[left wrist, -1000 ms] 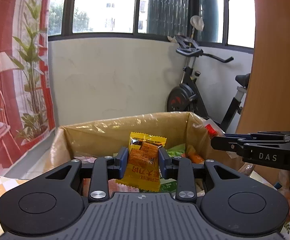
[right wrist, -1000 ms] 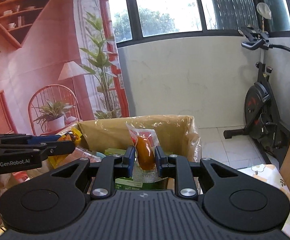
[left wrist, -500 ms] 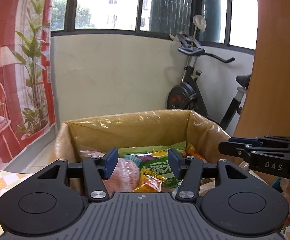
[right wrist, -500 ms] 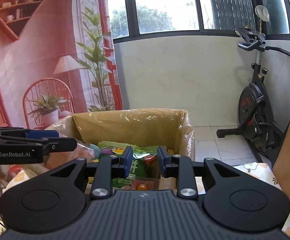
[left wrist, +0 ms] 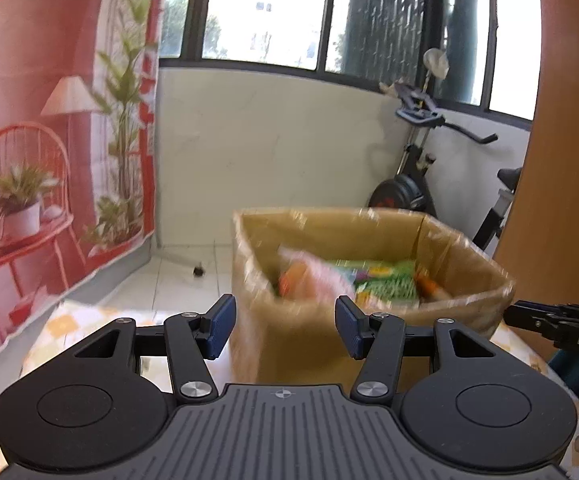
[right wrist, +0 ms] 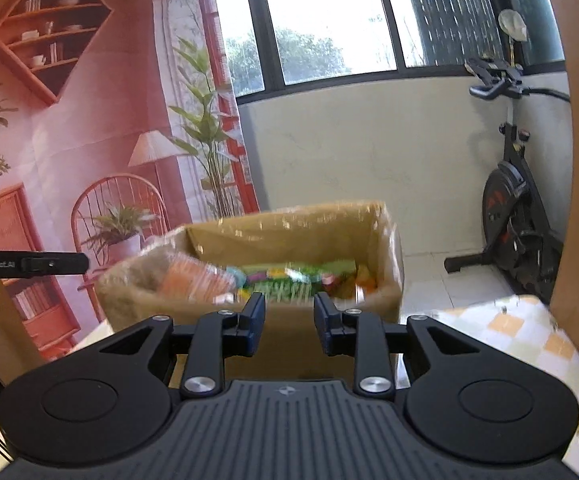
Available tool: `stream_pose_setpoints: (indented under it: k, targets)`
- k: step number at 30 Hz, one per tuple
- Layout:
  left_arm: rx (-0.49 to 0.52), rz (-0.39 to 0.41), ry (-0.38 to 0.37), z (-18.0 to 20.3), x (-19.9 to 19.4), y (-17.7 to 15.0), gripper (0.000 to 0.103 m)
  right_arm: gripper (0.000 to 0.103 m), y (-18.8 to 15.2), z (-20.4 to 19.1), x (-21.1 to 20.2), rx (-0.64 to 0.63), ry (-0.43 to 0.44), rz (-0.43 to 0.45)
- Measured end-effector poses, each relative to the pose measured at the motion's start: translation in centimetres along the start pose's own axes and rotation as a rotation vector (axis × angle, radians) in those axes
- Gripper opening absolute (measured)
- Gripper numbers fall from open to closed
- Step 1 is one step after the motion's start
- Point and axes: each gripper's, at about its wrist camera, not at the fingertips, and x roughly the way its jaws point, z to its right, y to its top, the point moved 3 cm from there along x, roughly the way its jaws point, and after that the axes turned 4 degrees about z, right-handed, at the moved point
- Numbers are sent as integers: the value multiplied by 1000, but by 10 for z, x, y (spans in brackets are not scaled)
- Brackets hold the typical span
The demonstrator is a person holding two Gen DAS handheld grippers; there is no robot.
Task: Organize snacks
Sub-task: 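Move both tools back down to the last snacks on the table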
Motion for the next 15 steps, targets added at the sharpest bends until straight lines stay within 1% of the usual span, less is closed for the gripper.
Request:
stream_pose_setpoints:
  k: [7,10,15]
  targets:
    - [-72,-84,7,-12,6,-41,57,30,-40,-5,-4,17,-6,-107]
    - [-98,-111,6,-16,8,-58,57,30,-63,-10,-1,26,-3,-164]
    - [-109,-153,10,-19,12,-80,57,30,-102,-15,9,55,17,-277]
